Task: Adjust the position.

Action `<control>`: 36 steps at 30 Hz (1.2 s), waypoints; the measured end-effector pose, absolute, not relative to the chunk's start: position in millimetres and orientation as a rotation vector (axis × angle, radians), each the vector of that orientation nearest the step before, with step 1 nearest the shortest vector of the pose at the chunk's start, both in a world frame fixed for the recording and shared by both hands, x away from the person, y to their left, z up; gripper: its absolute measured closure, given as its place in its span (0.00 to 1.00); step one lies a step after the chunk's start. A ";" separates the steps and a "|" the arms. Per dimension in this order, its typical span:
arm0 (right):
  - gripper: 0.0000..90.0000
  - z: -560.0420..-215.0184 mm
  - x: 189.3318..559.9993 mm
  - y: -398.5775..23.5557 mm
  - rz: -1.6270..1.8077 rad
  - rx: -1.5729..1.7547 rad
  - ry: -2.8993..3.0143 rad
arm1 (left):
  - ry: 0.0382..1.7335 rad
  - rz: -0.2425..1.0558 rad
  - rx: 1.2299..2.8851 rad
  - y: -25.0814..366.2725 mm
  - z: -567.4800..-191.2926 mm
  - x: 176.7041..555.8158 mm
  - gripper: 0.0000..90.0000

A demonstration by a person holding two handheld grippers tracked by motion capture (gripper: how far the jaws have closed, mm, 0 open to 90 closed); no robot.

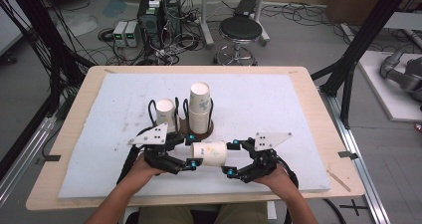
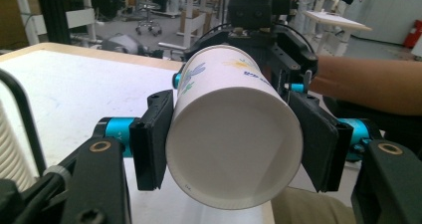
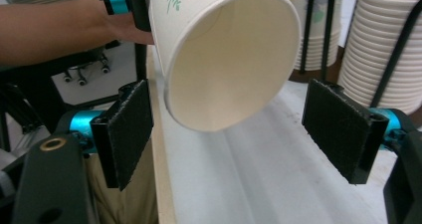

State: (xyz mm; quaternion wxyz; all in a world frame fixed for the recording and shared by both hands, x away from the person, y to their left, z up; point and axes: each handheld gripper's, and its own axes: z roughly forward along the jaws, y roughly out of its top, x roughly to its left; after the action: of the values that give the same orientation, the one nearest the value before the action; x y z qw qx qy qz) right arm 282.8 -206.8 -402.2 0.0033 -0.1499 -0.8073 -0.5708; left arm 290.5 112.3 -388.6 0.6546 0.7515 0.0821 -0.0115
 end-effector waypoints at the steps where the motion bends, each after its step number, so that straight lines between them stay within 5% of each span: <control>1: 0.23 -402.1 282.5 -205.6 -1.785 -0.466 -2.522 | 0.179 -0.028 1.705 111.5 -388.0 290.1 0.42; 11: 0.23 -402.1 283.5 -198.8 -1.819 -0.398 -2.462 | 0.130 -0.050 1.696 107.2 -387.3 289.6 0.42; 30: 0.42 -399.9 286.6 -207.9 -1.869 -0.368 -2.355 | 0.140 -0.079 1.705 107.3 -391.7 289.4 0.41; 34: 0.43 -397.7 285.8 -207.6 -1.841 -0.356 -2.367 | 0.230 -0.065 1.763 105.0 -391.5 287.7 0.19; 36: 0.43 -396.8 286.2 -207.4 -1.816 -0.355 -2.393 | 0.239 -0.048 1.792 105.3 -391.3 287.0 0.18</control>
State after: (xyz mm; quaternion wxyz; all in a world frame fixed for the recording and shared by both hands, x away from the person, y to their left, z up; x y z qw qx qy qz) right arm 286.2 -207.4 -396.8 0.0582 -0.1172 -0.7897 -0.5994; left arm 287.0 105.3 -391.3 0.6182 0.7789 0.1038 -0.0210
